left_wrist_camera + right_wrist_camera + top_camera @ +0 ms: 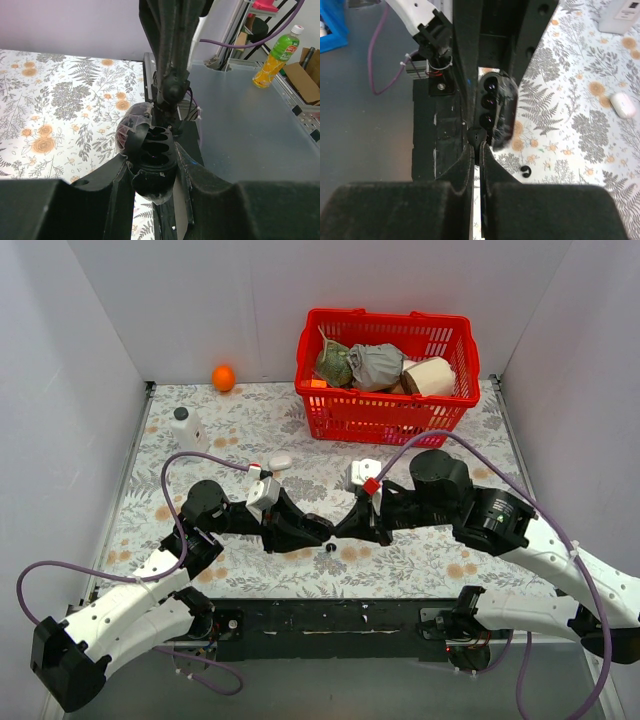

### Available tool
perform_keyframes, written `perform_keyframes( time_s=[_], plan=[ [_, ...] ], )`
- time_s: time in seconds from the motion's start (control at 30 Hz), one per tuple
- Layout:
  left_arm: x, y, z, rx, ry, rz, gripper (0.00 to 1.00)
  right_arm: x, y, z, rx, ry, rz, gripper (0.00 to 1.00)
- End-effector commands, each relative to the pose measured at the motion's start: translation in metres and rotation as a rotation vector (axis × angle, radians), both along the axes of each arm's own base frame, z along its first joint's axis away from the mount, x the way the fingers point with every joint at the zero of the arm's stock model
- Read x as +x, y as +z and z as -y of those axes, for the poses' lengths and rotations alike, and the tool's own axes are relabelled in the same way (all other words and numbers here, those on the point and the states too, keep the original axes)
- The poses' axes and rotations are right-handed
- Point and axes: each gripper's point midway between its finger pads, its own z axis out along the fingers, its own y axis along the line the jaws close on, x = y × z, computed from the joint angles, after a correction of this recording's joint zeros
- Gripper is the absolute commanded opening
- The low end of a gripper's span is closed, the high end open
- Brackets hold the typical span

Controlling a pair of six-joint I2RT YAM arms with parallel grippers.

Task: Insert the wireless bluetooth earbuds into the charging case
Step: Place the earbud in the charging case.

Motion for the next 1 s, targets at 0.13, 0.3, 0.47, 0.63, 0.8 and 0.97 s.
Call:
perform_keyframes(
  time_s=[0.13, 0.3, 0.47, 0.63, 0.8, 0.97],
  plan=[
    [0.006, 0.011, 0.0, -0.031, 0.027, 0.053, 0.0, -0.007, 0.011, -0.028, 0.053, 0.049, 0.003, 0.01],
    [0.004, 0.014, -0.001, -0.04, 0.029, 0.061, 0.0, 0.001, 0.005, -0.031, 0.033, 0.011, 0.014, 0.01],
    [0.003, 0.012, -0.002, -0.038, 0.03, 0.057, 0.0, 0.008, 0.009, -0.029, 0.057, -0.036, 0.035, 0.01],
    [0.003, 0.01, -0.003, -0.036, 0.03, 0.056, 0.0, 0.017, 0.013, -0.029, 0.088, -0.091, 0.056, 0.01],
    [0.003, 0.009, -0.003, -0.037, 0.032, 0.056, 0.0, 0.022, 0.015, -0.027, 0.099, -0.122, 0.063, 0.01],
    [0.004, 0.011, -0.003, -0.043, 0.041, 0.057, 0.0, 0.021, 0.008, -0.028, 0.085, -0.119, 0.051, 0.01]
  ],
)
